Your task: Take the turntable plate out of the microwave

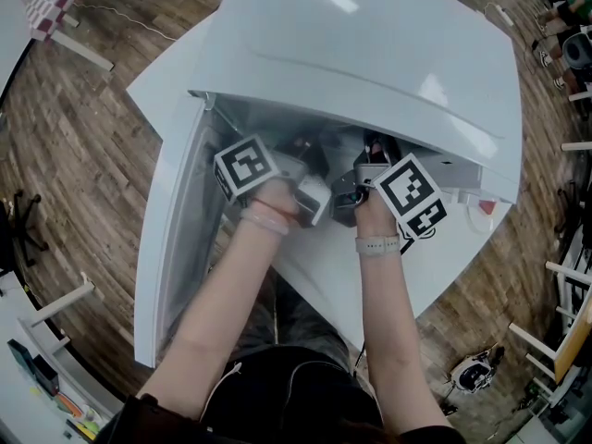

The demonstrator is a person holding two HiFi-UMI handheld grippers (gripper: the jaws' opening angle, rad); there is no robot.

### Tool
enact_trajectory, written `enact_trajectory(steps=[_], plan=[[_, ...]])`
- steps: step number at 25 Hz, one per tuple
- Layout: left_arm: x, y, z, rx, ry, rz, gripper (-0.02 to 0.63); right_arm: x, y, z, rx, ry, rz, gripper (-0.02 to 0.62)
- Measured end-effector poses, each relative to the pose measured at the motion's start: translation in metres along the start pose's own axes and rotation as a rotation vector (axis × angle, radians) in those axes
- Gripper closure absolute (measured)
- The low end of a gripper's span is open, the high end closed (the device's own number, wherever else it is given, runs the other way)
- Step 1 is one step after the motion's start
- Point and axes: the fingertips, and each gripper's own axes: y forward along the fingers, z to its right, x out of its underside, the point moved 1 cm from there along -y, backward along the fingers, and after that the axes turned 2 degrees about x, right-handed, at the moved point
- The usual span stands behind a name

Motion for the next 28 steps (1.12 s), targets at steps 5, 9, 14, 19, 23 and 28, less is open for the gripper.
enact_trajectory(steps=[5, 9, 14, 19, 23, 28], plan=[[-0.003, 0.0, -0.008, -0.041, -0.034, 0.04, 0.513, 0.005, 0.001, 0.0, -0.02, -0.029, 0.0, 0.531], [0.001, -0.006, -0.016, -0.046, -0.148, 0.075, 0.554, 0.011, -0.002, 0.005, -0.027, -0.045, -0.009, 0.529], [0.006, -0.012, -0.018, -0.029, -0.189, 0.085, 0.561, 0.017, -0.006, 0.012, -0.041, 0.002, -0.018, 0.526], [0.006, -0.014, -0.02, -0.015, -0.21, 0.095, 0.561, 0.021, -0.007, 0.013, -0.041, 0.04, -0.041, 0.521], [0.007, -0.018, -0.021, -0.026, -0.19, 0.086, 0.561, 0.035, -0.008, 0.013, -0.047, 0.131, -0.106, 0.449], [0.007, -0.02, -0.02, -0.019, -0.165, 0.065, 0.561, 0.046, -0.001, 0.008, -0.124, 0.231, -0.158, 0.449]])
